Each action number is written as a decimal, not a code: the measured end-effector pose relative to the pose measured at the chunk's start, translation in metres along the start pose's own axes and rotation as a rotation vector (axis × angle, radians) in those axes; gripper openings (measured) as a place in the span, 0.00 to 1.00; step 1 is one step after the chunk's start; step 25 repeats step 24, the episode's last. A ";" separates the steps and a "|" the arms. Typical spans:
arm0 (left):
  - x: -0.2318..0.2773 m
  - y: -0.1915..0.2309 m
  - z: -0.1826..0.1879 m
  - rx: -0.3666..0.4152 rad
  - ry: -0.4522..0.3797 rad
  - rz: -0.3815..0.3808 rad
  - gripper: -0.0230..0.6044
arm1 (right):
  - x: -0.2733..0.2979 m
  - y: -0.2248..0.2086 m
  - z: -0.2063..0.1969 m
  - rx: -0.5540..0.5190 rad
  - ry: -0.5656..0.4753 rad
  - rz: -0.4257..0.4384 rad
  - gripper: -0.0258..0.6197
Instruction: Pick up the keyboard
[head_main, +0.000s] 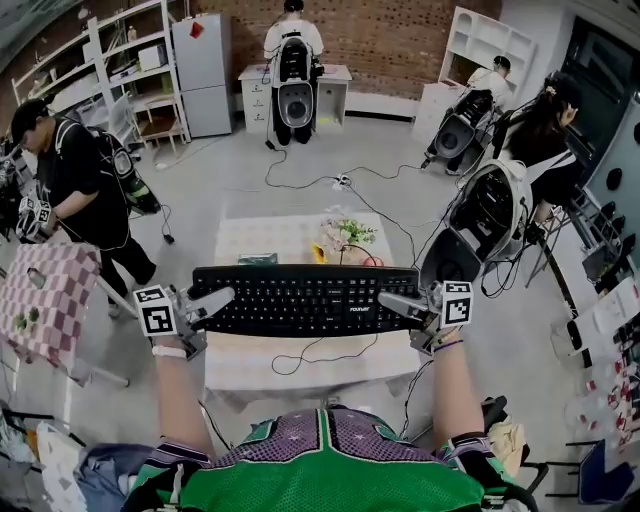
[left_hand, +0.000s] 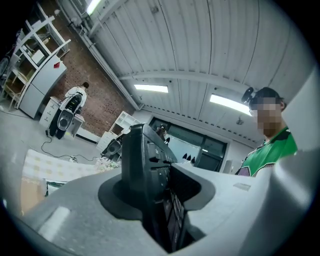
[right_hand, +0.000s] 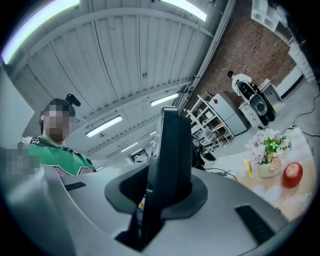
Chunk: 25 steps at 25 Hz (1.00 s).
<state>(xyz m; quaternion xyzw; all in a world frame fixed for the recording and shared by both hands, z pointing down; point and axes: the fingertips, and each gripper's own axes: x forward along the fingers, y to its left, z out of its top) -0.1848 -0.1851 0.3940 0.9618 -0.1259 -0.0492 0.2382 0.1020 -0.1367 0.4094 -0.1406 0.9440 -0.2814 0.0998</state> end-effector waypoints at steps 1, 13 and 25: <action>0.000 -0.001 0.000 0.000 -0.001 0.002 0.31 | -0.001 0.000 0.000 0.001 0.000 0.001 0.16; -0.001 0.005 -0.008 -0.024 -0.018 0.004 0.31 | 0.000 -0.003 -0.001 0.019 0.018 0.000 0.16; -0.005 0.005 -0.013 -0.039 -0.027 0.014 0.31 | 0.001 -0.005 -0.006 0.040 0.027 0.007 0.16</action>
